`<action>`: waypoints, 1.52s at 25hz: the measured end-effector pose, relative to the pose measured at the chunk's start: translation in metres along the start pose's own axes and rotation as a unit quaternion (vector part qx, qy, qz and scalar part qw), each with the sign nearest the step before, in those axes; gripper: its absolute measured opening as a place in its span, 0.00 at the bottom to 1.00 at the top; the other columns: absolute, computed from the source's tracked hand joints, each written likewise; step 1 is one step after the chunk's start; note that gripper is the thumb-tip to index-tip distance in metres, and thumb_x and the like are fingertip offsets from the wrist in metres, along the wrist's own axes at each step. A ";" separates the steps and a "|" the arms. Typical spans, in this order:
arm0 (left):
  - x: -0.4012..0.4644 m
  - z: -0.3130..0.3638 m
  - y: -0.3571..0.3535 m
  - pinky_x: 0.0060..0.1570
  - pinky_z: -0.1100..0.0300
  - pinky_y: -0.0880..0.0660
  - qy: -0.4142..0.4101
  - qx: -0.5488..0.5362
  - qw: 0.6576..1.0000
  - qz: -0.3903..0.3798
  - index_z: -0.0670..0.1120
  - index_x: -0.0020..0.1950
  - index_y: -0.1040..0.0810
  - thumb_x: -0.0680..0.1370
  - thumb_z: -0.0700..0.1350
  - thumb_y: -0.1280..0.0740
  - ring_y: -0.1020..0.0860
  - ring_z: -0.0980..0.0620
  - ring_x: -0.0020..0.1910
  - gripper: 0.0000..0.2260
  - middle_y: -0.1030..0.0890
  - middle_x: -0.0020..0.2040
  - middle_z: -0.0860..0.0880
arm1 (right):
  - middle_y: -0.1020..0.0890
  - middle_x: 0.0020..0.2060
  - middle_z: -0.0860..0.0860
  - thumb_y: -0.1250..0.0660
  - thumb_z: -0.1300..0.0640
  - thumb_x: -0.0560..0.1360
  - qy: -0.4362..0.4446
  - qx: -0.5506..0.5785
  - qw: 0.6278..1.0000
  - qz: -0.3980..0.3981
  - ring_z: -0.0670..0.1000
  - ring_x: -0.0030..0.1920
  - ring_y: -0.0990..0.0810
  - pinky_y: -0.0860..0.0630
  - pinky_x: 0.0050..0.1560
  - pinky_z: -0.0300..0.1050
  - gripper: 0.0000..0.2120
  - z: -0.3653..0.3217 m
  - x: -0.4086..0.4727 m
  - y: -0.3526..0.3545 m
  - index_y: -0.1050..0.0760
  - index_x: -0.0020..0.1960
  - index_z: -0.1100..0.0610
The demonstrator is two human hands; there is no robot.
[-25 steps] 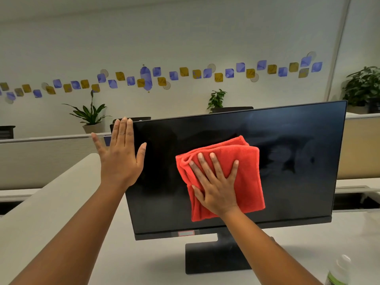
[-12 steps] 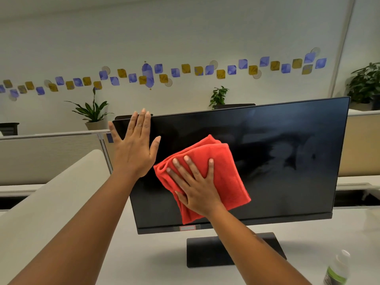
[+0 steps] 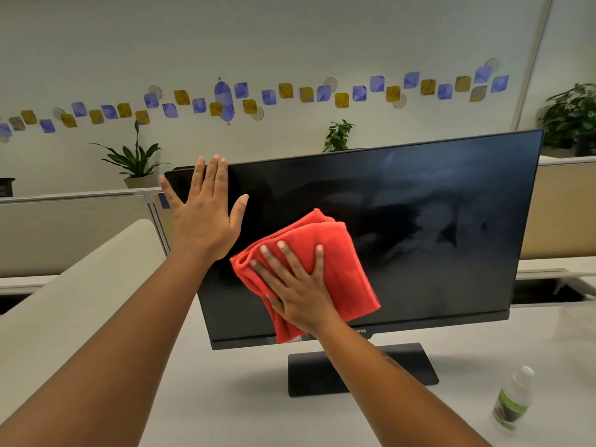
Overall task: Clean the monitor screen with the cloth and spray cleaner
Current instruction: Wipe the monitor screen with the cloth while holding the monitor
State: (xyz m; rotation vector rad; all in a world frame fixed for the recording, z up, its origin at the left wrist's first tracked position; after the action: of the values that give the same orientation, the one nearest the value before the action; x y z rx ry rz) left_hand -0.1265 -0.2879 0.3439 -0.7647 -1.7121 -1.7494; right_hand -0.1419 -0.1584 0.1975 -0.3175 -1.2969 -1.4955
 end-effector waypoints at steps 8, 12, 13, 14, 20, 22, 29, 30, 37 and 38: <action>0.001 0.004 -0.002 0.67 0.34 0.65 -0.005 0.017 1.000 -0.009 0.48 0.75 0.57 0.78 0.60 0.56 0.57 0.52 0.75 0.29 0.53 0.77 0.48 | 0.50 0.75 0.47 0.56 0.42 0.78 0.059 -0.043 0.995 -0.070 0.56 0.75 0.64 0.63 0.67 0.69 0.28 0.011 -0.056 -0.017 0.58 0.75 0.47; 0.000 0.003 0.000 0.66 0.35 0.66 -0.006 0.023 1.000 -0.016 0.48 0.75 0.57 0.78 0.60 0.57 0.58 0.52 0.75 0.29 0.53 0.77 0.49 | 0.60 0.76 0.48 0.53 0.43 0.78 -0.024 -0.021 0.997 -0.071 0.53 0.74 0.65 0.63 0.67 0.68 0.29 0.049 -0.084 -0.009 0.59 0.75 0.47; 0.000 0.002 0.000 0.66 0.35 0.67 -0.005 0.021 1.000 -0.019 0.48 0.75 0.57 0.78 0.60 0.56 0.58 0.52 0.75 0.29 0.53 0.77 0.49 | 0.63 0.75 0.47 0.52 0.44 0.78 -0.045 -0.014 0.997 -0.068 0.52 0.75 0.65 0.62 0.68 0.68 0.30 0.059 -0.089 -0.006 0.60 0.75 0.47; 0.000 0.002 0.000 0.66 0.35 0.67 -0.004 0.018 1.000 -0.021 0.48 0.75 0.57 0.78 0.59 0.55 0.58 0.53 0.75 0.29 0.54 0.77 0.49 | 0.64 0.75 0.46 0.51 0.45 0.77 -0.064 -0.009 0.996 -0.064 0.51 0.75 0.64 0.61 0.68 0.67 0.30 0.070 -0.094 -0.002 0.61 0.75 0.46; 0.000 -0.001 0.001 0.66 0.34 0.67 -0.006 0.011 0.999 -0.036 0.47 0.75 0.56 0.79 0.55 0.53 0.57 0.52 0.75 0.27 0.53 0.77 0.49 | 0.34 0.70 0.53 0.33 0.63 0.71 -0.145 -0.008 0.989 -0.043 0.56 0.74 0.48 0.47 0.69 0.67 0.35 0.125 -0.119 0.025 0.44 0.74 0.53; 0.000 -0.001 0.001 0.66 0.34 0.67 -0.005 0.013 0.999 -0.041 0.47 0.75 0.56 0.79 0.56 0.53 0.57 0.52 0.75 0.27 0.52 0.77 0.49 | 0.28 0.67 0.56 0.27 0.67 0.67 -0.161 0.010 0.986 -0.045 0.61 0.69 0.36 0.38 0.64 0.65 0.33 0.136 -0.120 0.040 0.33 0.68 0.57; -0.012 0.019 0.016 0.68 0.37 0.65 -0.007 -0.030 1.000 -0.002 0.45 0.75 0.54 0.79 0.53 0.49 0.54 0.49 0.75 0.27 0.50 0.77 0.46 | 0.42 0.74 0.50 0.42 0.72 0.75 -0.251 0.318 0.906 -0.120 0.52 0.74 0.49 0.38 0.69 0.44 0.30 0.149 -0.108 0.077 0.41 0.72 0.52; -0.024 0.034 0.020 0.69 0.40 0.63 -0.018 -0.055 0.998 0.017 0.43 0.74 0.53 0.79 0.51 0.47 0.52 0.48 0.75 0.27 0.49 0.77 0.44 | 0.43 0.74 0.49 0.41 0.72 0.74 -0.255 0.343 0.894 -0.134 0.52 0.75 0.47 0.37 0.66 0.36 0.31 0.149 -0.107 0.083 0.41 0.72 0.52; -0.176 0.117 -0.036 0.69 0.52 0.38 0.278 -0.481 0.768 -0.318 0.42 0.68 0.33 0.79 0.45 0.43 0.30 0.45 0.66 0.18 0.29 0.68 0.43 | 0.42 0.74 0.50 0.40 0.69 0.74 -0.268 0.382 0.835 -0.292 0.55 0.71 0.36 0.33 0.68 0.48 0.31 0.106 -0.127 0.110 0.43 0.73 0.52; -0.199 0.122 -0.043 0.67 0.51 0.36 0.338 -0.509 0.706 -0.360 0.42 0.67 0.33 0.80 0.45 0.43 0.29 0.44 0.65 0.17 0.28 0.67 0.43 | 0.42 0.74 0.51 0.40 0.68 0.75 -0.256 0.354 0.835 -0.335 0.55 0.72 0.38 0.36 0.69 0.49 0.30 0.094 -0.135 0.106 0.43 0.74 0.53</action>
State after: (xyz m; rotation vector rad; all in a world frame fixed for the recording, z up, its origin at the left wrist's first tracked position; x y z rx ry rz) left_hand -0.0228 -0.1643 0.1706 0.3209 -0.3867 -3.0276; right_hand -0.0418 0.0101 0.1877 0.2901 -2.4767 -1.3773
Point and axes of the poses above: each hand's wrist, its own x-axis towards the middle knuckle, its own y-axis out of the back of the hand, z = x × y, the point moved 5 cm from there along x, towards the middle knuckle
